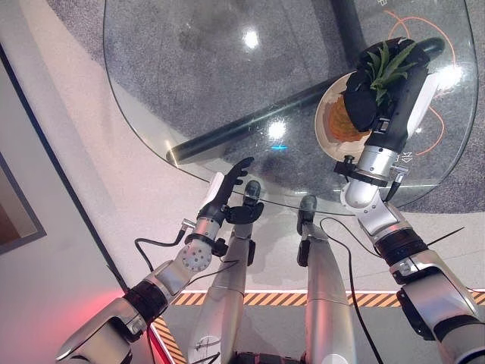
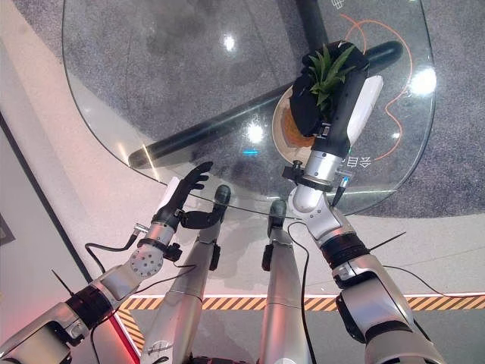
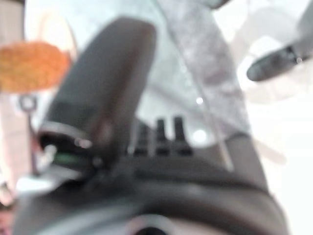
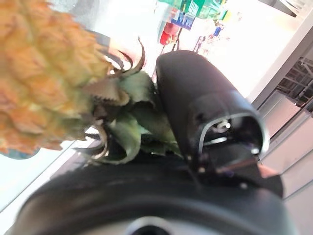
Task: Pick up the fruit to the plate
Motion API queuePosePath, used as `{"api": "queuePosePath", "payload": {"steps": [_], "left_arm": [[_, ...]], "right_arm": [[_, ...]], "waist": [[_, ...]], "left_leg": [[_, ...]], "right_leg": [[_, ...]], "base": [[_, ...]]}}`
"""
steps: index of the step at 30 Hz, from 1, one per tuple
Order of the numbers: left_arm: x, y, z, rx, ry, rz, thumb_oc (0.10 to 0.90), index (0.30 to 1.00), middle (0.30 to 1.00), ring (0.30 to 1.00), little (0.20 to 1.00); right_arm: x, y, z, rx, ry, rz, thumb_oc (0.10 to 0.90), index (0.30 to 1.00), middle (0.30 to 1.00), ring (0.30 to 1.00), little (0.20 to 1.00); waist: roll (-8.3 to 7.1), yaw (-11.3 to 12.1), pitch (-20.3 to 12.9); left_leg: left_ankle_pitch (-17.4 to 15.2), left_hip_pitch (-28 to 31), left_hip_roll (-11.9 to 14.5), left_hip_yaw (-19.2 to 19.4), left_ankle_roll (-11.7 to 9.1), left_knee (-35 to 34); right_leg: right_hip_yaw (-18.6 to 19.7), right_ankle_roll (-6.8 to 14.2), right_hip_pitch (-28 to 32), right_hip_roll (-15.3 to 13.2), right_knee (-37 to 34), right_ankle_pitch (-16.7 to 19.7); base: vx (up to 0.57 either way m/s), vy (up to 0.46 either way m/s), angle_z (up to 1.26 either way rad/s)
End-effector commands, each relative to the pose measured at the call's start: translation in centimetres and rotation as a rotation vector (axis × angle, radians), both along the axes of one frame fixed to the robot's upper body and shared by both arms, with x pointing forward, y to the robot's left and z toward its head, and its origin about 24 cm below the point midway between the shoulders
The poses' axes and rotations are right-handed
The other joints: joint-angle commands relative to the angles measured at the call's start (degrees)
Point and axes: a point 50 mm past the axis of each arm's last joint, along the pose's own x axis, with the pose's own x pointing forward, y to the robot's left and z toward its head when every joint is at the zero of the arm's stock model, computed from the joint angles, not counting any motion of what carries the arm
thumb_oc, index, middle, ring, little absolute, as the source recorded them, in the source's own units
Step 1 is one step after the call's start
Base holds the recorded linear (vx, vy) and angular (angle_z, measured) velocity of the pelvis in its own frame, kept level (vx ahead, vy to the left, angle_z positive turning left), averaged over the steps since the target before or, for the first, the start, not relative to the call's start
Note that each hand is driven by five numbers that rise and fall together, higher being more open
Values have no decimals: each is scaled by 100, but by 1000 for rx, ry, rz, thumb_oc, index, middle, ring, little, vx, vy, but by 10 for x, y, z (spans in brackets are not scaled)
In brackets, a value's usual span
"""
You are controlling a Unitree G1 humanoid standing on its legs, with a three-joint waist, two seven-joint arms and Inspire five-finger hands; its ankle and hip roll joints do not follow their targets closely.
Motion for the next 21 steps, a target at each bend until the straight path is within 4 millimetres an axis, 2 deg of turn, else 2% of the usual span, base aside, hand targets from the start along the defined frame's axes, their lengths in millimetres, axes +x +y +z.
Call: {"api": "queuePosePath", "payload": {"steps": [1,21], "left_arm": [[-11,-27,4,-83,-27,-95,800,900,900,900,900],[-12,-20,3,-71,-23,-82,800,900,900,900,900]], "right_arm": [[-12,8,35,-14,-189,67,800,900,900,900,900],[-19,11,38,-31,-213,79,800,900,900,900,900]], "waist": [[301,-212,-151],[220,-241,-151]], "left_leg": [[-614,109,-493,478,418,351],[-671,413,-437,470,422,299]], "right_leg": [[-365,217,171,325,-1028,812],[-363,221,482,317,-1077,754]], "base": [[0,0,0],[0,0,0]]}}
